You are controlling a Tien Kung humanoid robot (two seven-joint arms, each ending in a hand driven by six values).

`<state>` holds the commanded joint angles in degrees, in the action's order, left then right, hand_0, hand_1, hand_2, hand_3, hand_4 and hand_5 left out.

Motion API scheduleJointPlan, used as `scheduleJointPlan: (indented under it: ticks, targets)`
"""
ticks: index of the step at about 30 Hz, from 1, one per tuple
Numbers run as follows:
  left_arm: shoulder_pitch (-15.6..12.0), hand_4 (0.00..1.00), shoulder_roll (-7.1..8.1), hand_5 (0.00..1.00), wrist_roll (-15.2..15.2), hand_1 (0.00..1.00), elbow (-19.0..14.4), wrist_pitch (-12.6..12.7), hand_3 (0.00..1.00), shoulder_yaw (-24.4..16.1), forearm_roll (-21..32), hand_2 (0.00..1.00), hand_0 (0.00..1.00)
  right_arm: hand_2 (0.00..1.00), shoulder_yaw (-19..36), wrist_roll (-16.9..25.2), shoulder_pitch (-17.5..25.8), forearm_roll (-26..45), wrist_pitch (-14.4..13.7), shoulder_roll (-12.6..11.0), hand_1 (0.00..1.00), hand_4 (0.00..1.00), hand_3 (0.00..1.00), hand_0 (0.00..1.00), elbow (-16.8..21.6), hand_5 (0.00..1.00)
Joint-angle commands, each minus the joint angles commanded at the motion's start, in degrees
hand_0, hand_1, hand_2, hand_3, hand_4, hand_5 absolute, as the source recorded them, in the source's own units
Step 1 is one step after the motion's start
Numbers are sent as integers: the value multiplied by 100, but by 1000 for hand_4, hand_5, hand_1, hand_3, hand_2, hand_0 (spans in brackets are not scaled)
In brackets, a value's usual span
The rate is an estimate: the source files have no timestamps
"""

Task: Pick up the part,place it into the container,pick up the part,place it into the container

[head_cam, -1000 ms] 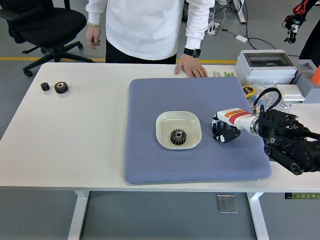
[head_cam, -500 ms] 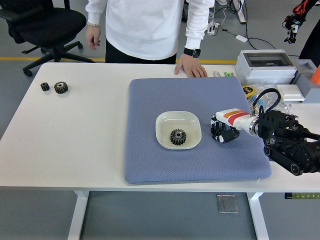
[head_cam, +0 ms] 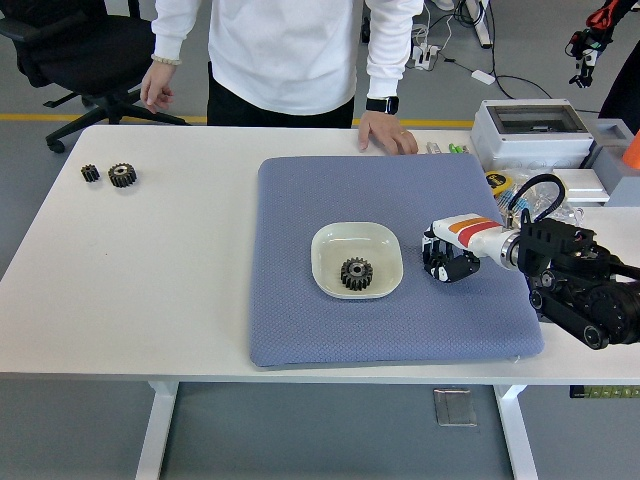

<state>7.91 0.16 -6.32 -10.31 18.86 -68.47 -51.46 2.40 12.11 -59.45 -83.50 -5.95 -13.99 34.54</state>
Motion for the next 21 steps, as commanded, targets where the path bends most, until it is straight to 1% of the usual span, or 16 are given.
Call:
scheduleJointPlan:
  ticks: [8,9,14,15,19,21]
  targets:
    - [-16,650,10,564,-3,599,0,2,560,-47,-48,659,625,460,173,3,-71,-86,-21,-99,347,621,465,201,92,266]
    - [-19,651,13,565,-4,599,0,2,559,-54,-56,660,624,457,186,3,-78,-83,-22,-109,343,621,468,208,95,236]
    - [-21,651,13,565,-7,599,0,5,559,-78,-78,660,624,457,192,-16,-81,-135,-24,-132,343,621,468,208,102,236]
    - [-21,652,13,566,-6,598,0,5,559,-81,-80,660,625,454,209,-23,-85,-162,-22,-141,339,612,469,206,119,210]
    - [-29,652,14,566,1,598,0,8,559,-90,-76,660,625,454,382,-65,-136,-302,-25,-195,339,612,469,206,326,210]
    - [-38,652,19,567,-5,595,0,5,560,-107,-107,659,624,454,483,-82,-190,-360,-34,-199,338,614,469,207,528,207]
